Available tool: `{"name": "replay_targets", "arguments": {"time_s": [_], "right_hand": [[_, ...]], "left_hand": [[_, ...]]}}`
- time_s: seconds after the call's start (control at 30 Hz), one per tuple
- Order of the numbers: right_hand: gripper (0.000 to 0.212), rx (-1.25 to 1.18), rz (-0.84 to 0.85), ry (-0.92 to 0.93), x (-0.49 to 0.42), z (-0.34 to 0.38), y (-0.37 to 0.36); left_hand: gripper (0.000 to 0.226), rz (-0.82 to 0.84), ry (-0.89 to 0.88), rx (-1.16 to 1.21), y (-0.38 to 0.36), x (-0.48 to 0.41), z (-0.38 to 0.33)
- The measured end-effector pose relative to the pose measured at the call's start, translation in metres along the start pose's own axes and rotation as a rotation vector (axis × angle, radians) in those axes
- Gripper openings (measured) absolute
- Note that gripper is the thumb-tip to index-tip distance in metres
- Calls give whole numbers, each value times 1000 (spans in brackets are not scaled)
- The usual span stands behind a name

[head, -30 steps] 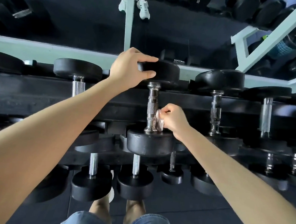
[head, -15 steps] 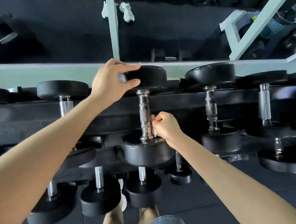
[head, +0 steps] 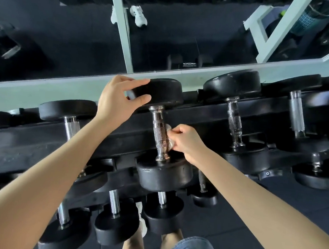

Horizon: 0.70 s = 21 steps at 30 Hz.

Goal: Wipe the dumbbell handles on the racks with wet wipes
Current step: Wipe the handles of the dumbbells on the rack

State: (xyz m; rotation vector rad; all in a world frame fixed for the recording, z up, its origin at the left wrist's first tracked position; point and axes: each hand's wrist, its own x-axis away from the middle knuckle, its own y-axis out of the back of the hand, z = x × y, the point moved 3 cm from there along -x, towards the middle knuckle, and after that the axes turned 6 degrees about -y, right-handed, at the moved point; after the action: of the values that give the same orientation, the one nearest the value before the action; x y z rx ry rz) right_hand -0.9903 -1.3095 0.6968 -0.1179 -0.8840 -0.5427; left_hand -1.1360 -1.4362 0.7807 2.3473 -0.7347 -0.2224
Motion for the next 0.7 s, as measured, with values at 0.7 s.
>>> {"name": "replay_targets", "arguments": {"time_s": [0.7], "right_hand": [[14,-171,183,-107,-1,21,-28]], "left_hand": [[82,-21,428,141,-12,-11,-2]]}}
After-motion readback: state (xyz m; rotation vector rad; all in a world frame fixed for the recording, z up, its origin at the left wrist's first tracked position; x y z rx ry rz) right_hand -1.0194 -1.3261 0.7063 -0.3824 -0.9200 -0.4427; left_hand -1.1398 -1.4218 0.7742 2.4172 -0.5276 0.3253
